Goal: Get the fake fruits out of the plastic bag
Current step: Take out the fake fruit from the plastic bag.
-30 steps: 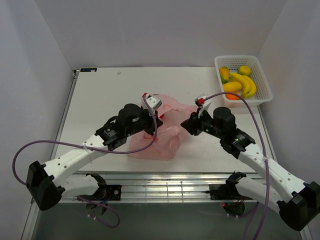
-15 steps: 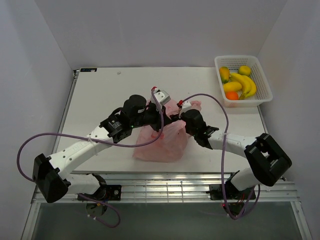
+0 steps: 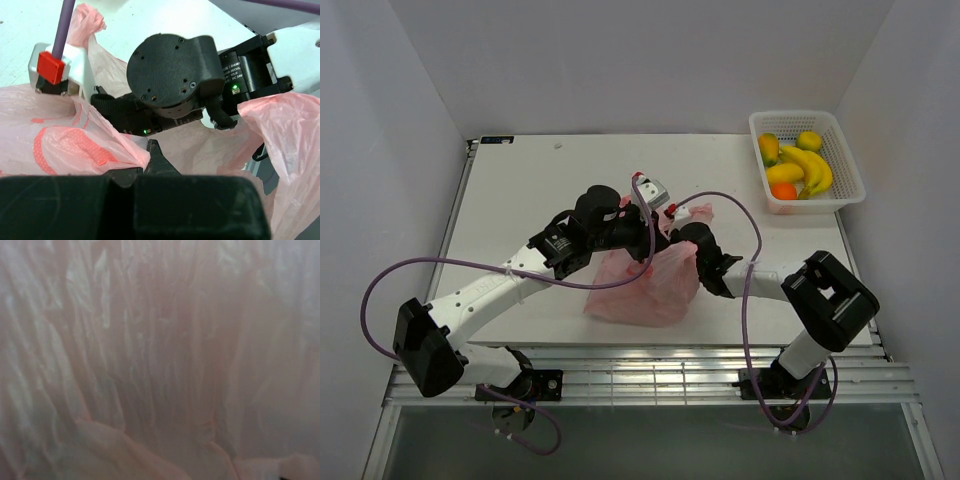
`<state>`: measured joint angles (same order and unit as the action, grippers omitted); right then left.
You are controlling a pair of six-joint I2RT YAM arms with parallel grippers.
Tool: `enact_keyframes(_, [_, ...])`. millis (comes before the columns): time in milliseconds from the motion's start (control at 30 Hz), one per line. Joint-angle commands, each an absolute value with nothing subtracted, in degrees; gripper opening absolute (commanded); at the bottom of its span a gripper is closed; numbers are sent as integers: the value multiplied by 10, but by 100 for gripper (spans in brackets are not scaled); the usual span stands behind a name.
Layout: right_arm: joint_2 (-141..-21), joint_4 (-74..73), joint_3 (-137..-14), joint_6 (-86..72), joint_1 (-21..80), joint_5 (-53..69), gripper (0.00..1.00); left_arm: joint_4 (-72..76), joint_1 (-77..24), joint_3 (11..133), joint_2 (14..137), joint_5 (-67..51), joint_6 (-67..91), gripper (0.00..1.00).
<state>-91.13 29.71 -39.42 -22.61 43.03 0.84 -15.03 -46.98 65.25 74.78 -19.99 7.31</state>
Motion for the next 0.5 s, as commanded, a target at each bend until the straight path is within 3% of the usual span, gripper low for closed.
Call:
enact_keyframes(0, [-935, 299, -402, -226, 446, 21, 93, -146, -470, 673, 747, -210, 71, 0])
enact_keyframes(233, [-1030, 157, -462, -209, 488, -92, 93, -138, -469, 660, 737, -196, 85, 0])
enact_keyframes(300, [-1053, 142, -473, -209, 492, -105, 100, -135, -469, 650, 723, -188, 89, 0])
enact_keyframes(367, [-1057, 125, -483, -212, 492, -108, 87, -132, -469, 635, 715, -175, 93, 0])
enact_keyframes(400, [-1053, 125, -483, -212, 492, -109, 68, -131, -469, 630, 707, -171, 95, 0])
enact_keyframes(467, [-1023, 134, -477, -211, 492, -119, 45, -133, -469, 616, 699, -151, 100, 0])
